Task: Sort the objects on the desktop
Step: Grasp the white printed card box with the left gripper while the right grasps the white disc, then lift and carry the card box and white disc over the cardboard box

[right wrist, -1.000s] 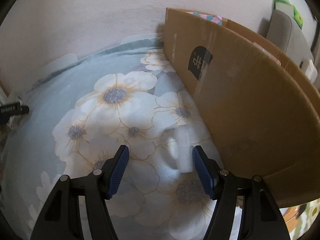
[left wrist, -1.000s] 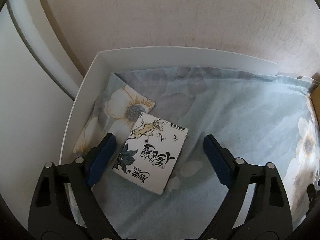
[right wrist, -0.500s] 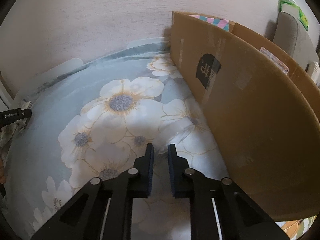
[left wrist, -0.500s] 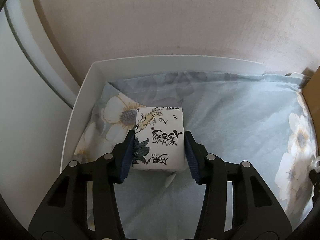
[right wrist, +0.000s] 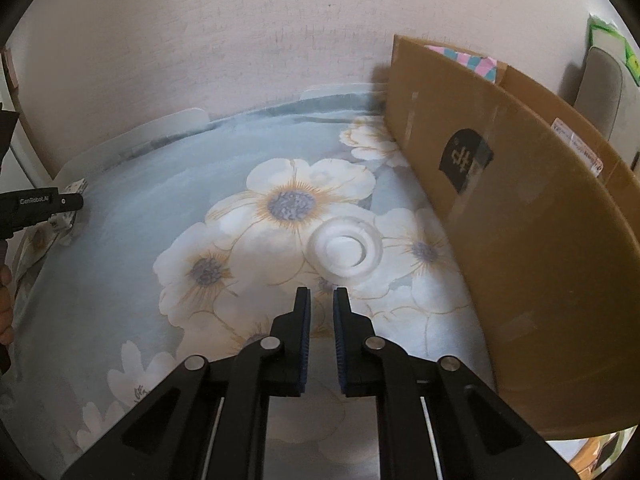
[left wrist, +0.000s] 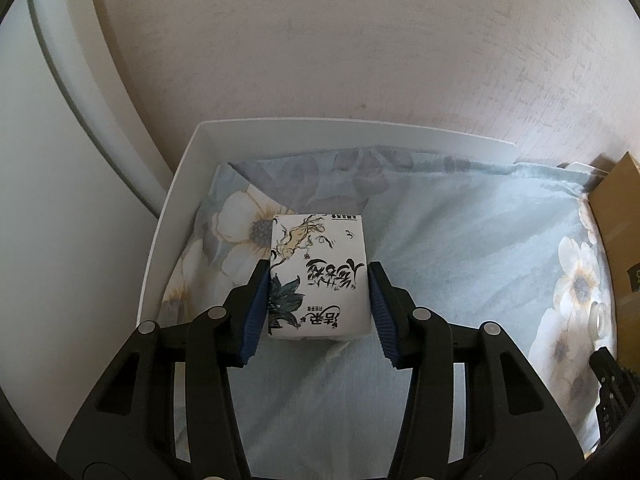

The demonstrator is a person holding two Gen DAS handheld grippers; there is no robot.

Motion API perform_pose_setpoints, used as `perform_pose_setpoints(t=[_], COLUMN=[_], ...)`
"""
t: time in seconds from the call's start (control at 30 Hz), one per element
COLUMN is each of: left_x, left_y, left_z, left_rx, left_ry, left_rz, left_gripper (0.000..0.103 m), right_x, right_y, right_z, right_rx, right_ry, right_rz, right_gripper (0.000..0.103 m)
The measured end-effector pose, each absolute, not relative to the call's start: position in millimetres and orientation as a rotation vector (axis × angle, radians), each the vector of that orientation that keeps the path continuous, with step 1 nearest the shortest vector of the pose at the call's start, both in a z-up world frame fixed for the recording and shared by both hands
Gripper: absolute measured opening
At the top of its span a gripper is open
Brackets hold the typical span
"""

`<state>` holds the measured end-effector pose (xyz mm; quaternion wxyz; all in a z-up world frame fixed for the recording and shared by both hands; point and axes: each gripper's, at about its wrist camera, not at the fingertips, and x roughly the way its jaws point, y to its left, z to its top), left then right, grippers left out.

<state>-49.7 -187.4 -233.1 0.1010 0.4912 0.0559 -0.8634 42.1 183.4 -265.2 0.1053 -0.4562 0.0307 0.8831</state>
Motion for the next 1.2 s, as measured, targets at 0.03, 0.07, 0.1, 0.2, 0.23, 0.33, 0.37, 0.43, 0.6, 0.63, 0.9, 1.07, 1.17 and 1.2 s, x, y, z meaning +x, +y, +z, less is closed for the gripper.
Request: perform_pose_setpoints(t=[0.03, 0.07, 0.1, 0.2, 0.23, 0.33, 0.37, 0.43, 0.6, 0.63, 0.9, 1.07, 1.17, 1.2], left_x=[-49, -48, -48, -50, -50, -49, -49, -49, -49, -48, -39, -31, -28, -28], left_y=[-187, -186, -185, -183, -183, -183, -183, -183, -186, -187, -194, -200, -201, -200], left_z=[-233, -235, -237, -244, -245, -248, -249, -249, -247, -247, -241, -240, -239, -239], left_rx=[1.454, 1.463, 1.478, 1.52, 1.525, 1.534, 1.532, 1.525, 1.517, 1.514, 1.516, 1.515, 1.513, 1.515], left_ry=[0.164, 0.163, 0.162, 0.152, 0.152, 0.165, 0.165, 0.164, 0.186, 0.194, 0.27, 0.322, 0.311, 0.302], left_rz=[-2.55, -2.547, -2.543, -2.524, -2.523, -2.52, -2.517, -2.523, -2.538, -2.541, -2.559, -2.553, -2.549, -2.547], left_gripper=[0.044, 0.045, 0.046, 0.062, 0.064, 0.065, 0.065, 0.065, 0.064, 0.06, 0.054, 0.054, 0.054, 0.054], right_x=[41, 40, 39, 33, 30, 26, 25, 21, 9, 8, 7, 2, 0, 0], right_y=[184, 185, 186, 189, 190, 192, 193, 193, 200, 202, 204, 202, 202, 201], right_z=[-266, -266, -266, -265, -264, -258, -257, -256, -264, -268, -271, -273, -273, -273], right_rx=[-1.343, -1.341, -1.342, -1.323, -1.308, -1.252, -1.245, -1.232, -1.263, -1.279, -1.285, -1.289, -1.29, -1.29], right_ry=[0.089, 0.088, 0.086, 0.066, 0.052, 0.028, 0.026, 0.009, 0.053, 0.07, 0.058, 0.043, 0.039, 0.037], right_rz=[2.59, 2.585, 2.581, 2.569, 2.559, 2.567, 2.578, 2.582, 2.587, 2.574, 2.603, 2.613, 2.616, 2.616], right_gripper=[0.011, 0.011, 0.011, 0.029, 0.035, 0.057, 0.058, 0.058, 0.058, 0.058, 0.04, 0.04, 0.04, 0.04])
